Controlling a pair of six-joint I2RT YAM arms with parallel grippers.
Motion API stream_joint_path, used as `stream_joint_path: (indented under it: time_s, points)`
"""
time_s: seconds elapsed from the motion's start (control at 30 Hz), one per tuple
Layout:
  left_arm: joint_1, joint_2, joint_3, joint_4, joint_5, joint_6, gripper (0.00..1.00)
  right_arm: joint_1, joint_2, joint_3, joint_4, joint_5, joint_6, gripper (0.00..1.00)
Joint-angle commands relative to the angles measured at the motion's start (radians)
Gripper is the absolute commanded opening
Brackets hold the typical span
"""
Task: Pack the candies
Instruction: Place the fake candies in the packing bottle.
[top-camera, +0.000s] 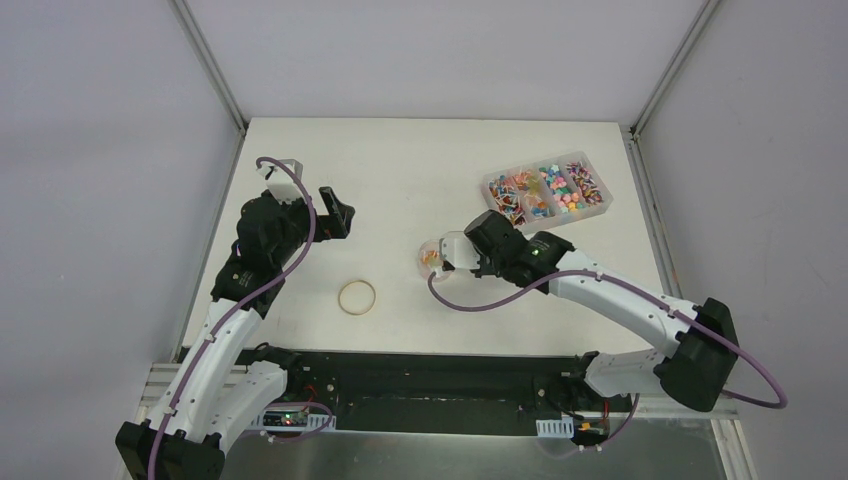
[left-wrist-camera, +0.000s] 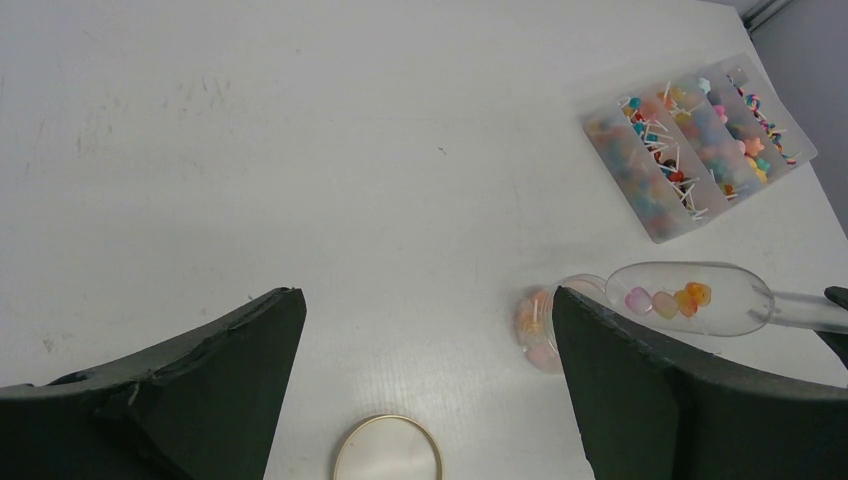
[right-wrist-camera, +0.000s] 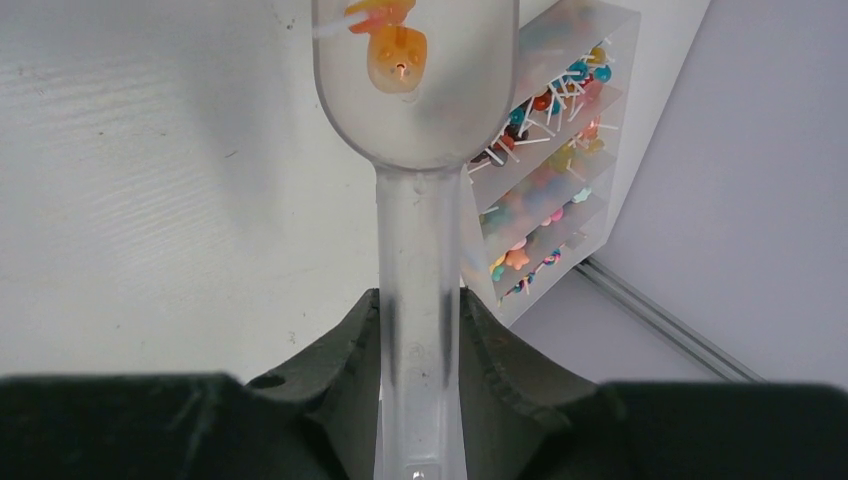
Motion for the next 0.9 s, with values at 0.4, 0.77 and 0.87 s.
stream_joint_path:
  time_s: [0.4, 0.77, 0.87]
  points:
    - [0.001, -0.021, -0.01, 0.032, 0.012, 0.012, 0.99, 0.076, 0.059, 0.076, -0.031, 0.152, -0.003, 0.0]
    - [0.0, -0.024, -0.012, 0.031, 0.014, 0.012, 0.99, 0.107, 0.079, 0.101, -0.052, 0.214, -0.013, 0.0]
    - [0.0, -0.024, -0.012, 0.032, 0.014, 0.013, 0.99, 0.122, 0.083, 0.106, -0.057, 0.229, -0.015, 0.0]
